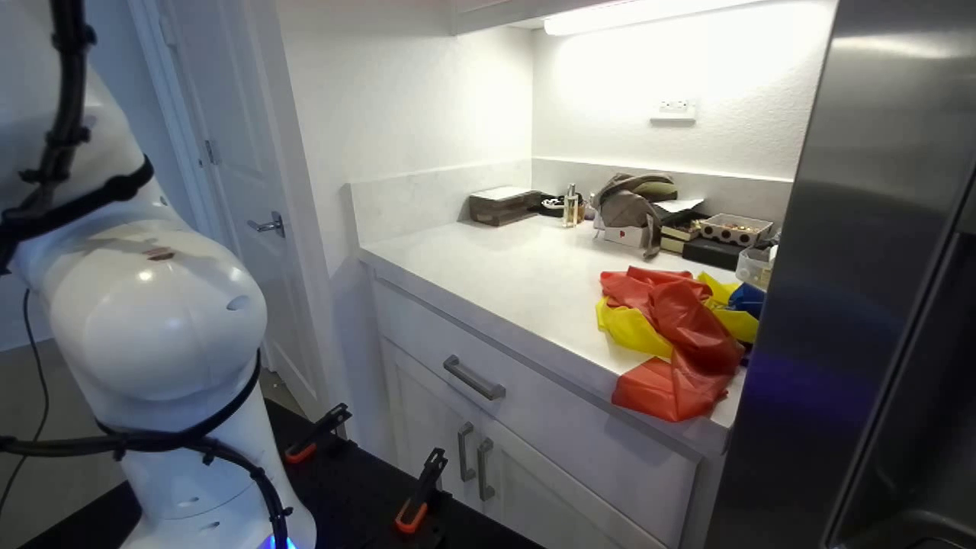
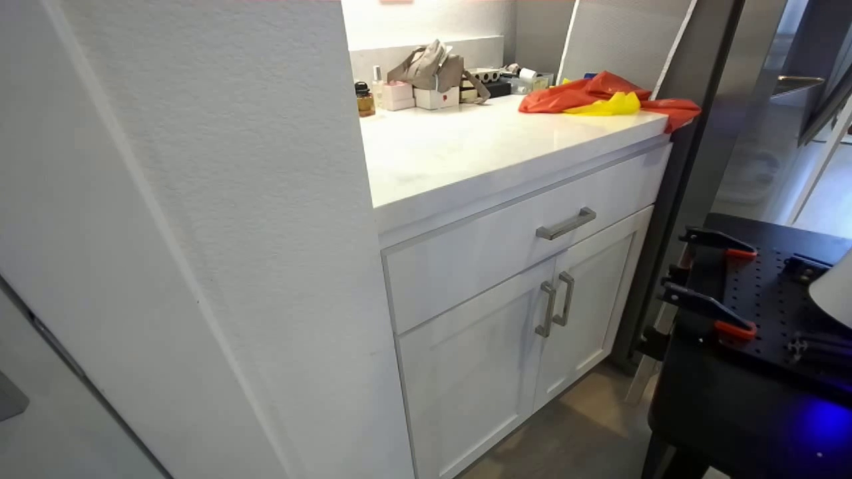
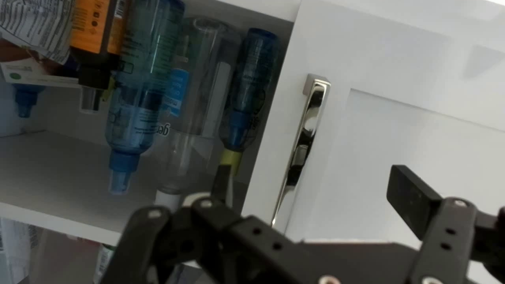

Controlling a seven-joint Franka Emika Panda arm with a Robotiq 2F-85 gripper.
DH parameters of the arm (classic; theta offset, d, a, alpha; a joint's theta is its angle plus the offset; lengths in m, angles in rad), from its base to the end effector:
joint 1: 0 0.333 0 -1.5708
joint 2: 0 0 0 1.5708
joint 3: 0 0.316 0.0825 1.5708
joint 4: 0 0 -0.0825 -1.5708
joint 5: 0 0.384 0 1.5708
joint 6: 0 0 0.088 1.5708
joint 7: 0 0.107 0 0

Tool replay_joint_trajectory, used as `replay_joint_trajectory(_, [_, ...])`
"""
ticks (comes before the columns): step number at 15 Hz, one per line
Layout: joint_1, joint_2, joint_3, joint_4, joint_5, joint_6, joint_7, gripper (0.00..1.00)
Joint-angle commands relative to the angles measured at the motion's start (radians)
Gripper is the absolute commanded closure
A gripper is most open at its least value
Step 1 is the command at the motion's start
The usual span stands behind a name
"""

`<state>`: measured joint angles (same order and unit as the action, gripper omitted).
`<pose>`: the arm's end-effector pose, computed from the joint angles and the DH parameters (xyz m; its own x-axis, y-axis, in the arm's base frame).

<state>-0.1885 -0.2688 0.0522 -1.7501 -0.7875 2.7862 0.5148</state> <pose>0.4990 -0.0302 0.8189 0.2508 0.2114 0.9447 -0.3238 -0.9013 0.2876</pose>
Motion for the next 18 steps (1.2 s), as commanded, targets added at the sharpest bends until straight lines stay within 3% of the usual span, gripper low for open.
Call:
replay_joint_trajectory(1, [-0.032,0.002,0.011,-0.005,-0.07,0.04,0.074,0.0])
replay_joint_trajectory(13, [-0.036,0.037,0.012,0.019,-0.232,0.063,0.222,0.0])
replay_joint_trajectory(15, [-0.037,0.041,0.011,0.023,-0.259,0.061,0.243,0.26])
replay_joint_trajectory(18, [-0.042,0.045,0.011,0.029,-0.315,0.06,0.294,0.49])
